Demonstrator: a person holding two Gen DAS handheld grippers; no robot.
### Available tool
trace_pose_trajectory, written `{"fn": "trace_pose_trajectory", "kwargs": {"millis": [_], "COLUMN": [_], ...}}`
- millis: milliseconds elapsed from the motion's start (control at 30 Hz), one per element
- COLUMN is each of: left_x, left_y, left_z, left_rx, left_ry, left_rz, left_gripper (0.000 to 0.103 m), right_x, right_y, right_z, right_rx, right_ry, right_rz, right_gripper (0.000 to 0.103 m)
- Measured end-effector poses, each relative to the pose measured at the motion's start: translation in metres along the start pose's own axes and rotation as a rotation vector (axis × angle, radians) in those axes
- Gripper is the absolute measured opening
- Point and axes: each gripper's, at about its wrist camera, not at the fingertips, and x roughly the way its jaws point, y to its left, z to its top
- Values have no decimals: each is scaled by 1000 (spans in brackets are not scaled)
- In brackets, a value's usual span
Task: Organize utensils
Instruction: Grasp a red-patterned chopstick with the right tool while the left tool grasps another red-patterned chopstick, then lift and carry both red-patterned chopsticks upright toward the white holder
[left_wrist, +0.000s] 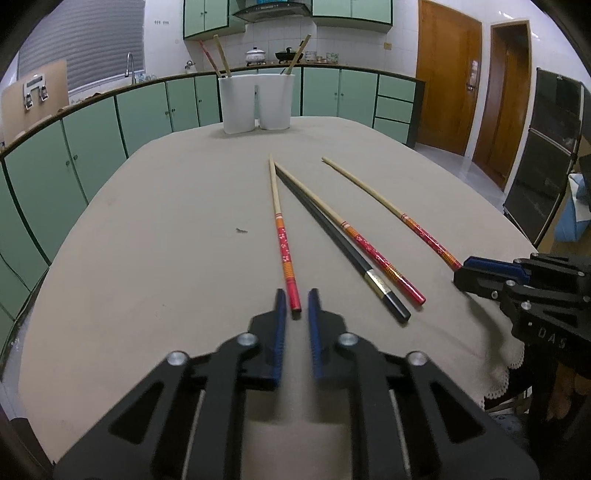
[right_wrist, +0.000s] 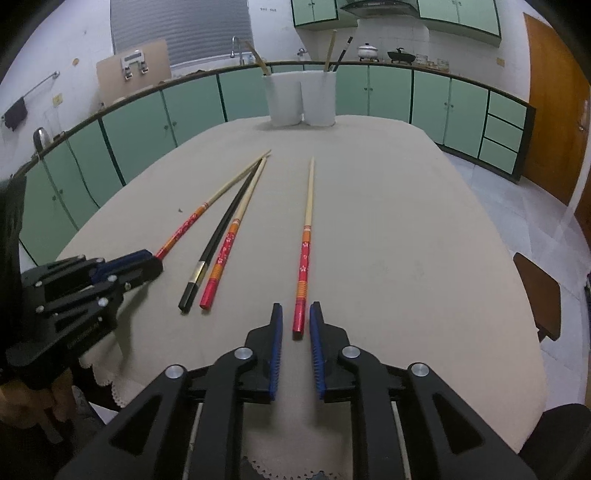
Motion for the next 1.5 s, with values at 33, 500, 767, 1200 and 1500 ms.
{"fn": "trace_pose_trajectory", "kwargs": {"millis": [33,500,767,1200,1500], "left_x": [0,-48,-84,-71,-50], "left_y": [1,28,56,84,99], "left_z": [1,61,128,209,245], "left_rx": [-6,-72,-35,-25,-25], "left_ry": [2,-78,-155,-80,-28], "left_rz": [-5,2,39,-19,-45], "left_gripper": [5,5,5,5,5], "right_x": [1,-39,-66,-52,-26], "right_y": [0,-13,-17,-4,6], "right_z": [2,48,124,232,277], "right_rx": [-1,13,-75,-201,-226], "right_ry": [0,-74,-101,-25,25], "right_rz": [-1,23,53,89,107], "right_gripper": [9,6,6,6,6]}}
